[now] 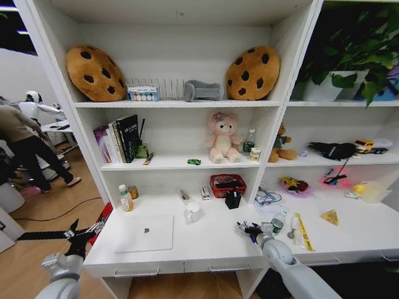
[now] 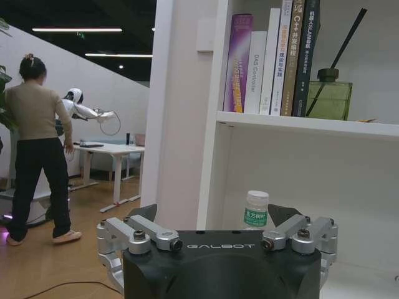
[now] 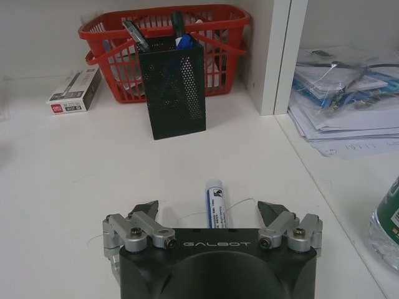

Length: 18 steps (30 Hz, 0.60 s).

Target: Organize the objects on the table.

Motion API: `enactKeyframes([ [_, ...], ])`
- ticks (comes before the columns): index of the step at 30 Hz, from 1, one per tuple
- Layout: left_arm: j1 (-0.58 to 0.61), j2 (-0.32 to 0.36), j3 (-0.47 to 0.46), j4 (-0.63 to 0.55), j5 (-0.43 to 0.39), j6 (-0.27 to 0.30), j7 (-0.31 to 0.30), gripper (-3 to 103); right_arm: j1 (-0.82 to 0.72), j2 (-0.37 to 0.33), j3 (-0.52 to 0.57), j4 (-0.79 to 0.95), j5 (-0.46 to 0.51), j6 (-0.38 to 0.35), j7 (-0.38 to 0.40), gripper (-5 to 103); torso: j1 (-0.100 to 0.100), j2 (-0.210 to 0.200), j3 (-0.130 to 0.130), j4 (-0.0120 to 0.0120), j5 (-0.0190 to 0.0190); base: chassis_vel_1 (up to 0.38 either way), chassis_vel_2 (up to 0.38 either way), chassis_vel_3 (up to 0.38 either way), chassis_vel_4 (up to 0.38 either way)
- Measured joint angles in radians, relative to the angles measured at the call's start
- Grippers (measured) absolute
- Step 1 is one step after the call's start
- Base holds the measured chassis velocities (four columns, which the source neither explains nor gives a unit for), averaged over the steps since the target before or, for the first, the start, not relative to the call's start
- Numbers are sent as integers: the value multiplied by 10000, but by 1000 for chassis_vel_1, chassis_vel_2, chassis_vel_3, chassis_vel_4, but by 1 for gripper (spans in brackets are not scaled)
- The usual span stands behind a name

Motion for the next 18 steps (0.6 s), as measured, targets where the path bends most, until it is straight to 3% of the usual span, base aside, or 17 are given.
enactKeyframes([
  [7, -5, 10, 0, 27, 43, -7, -1, 100, 24, -18, -24, -90, -99, -32, -58, 74, 0, 2, 0, 1, -2, 0, 0, 0, 0],
  [10, -20, 9, 6, 33, 49, -10, -1, 100, -8, -23, -37, -70, -251, -17, -111, 58, 0, 2, -1, 0, -2, 0, 0, 0, 0],
  [12, -23, 7, 9, 34, 51, -12, -1, 100, -10, -23, -39, -63, -256, -17, -112, 58, 0, 3, -1, 0, -2, 0, 0, 0, 0],
  [14, -29, -10, 15, 36, 56, -20, -1, 100, -13, -31, -52, -34, -274, -17, -118, 42, 0, 3, 0, 1, -1, 0, 0, 0, 0],
  [18, -27, -18, 13, 36, 57, -33, -1, 100, -13, -48, -57, -16, -287, -17, -122, 37, 0, 3, 0, 1, 0, 0, 0, 0, 0],
])
